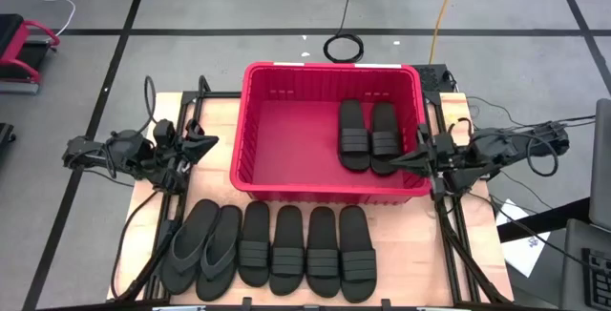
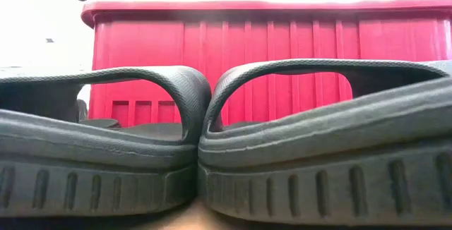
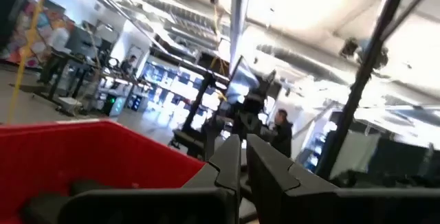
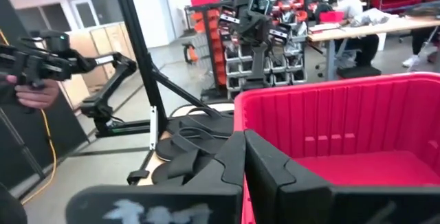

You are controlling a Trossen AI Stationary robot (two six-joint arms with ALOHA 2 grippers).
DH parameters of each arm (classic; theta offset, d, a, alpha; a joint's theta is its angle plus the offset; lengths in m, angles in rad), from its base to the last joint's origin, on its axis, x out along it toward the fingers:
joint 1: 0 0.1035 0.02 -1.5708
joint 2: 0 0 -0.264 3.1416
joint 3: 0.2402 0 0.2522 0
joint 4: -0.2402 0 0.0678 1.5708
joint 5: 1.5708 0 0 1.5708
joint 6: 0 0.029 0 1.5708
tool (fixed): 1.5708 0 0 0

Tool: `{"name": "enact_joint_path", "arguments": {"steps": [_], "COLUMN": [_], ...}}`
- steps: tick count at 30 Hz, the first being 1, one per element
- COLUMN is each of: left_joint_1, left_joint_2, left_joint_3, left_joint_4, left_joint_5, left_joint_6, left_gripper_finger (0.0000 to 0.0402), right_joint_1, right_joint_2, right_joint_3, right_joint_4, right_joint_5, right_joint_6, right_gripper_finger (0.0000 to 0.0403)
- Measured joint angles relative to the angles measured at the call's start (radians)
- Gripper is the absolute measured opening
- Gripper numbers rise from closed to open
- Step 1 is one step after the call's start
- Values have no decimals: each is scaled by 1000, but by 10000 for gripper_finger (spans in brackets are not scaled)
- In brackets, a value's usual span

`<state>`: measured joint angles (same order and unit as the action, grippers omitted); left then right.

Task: Pick and place slides into bin
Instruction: Put the black slipper into the red organizer bin

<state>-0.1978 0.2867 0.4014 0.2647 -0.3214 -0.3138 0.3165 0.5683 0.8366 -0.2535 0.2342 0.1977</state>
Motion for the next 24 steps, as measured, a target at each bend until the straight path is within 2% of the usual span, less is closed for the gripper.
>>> {"name": "enact_joint_path", "arguments": {"steps": [6, 15, 24], "left_joint_1": [0, 0, -1], "left_joint_2": [1, 1, 1], "left_joint_3": [0, 0, 0], "left_joint_4": [0, -1, -9], "left_joint_5": [-95, -99, 40], "left_joint_6": [-29, -26, -30], "left_gripper_finger": [26, 26, 26], "right_joint_1": [2, 2, 1], "right_joint_2": [-31, -36, -21], "right_joint_3": [-30, -35, -44], "right_joint_4": [-6, -11, 5], "right_joint_5": [-26, -3, 160], "right_joint_6": [-83, -93, -89], "right_gripper_finger": [0, 0, 0]}}
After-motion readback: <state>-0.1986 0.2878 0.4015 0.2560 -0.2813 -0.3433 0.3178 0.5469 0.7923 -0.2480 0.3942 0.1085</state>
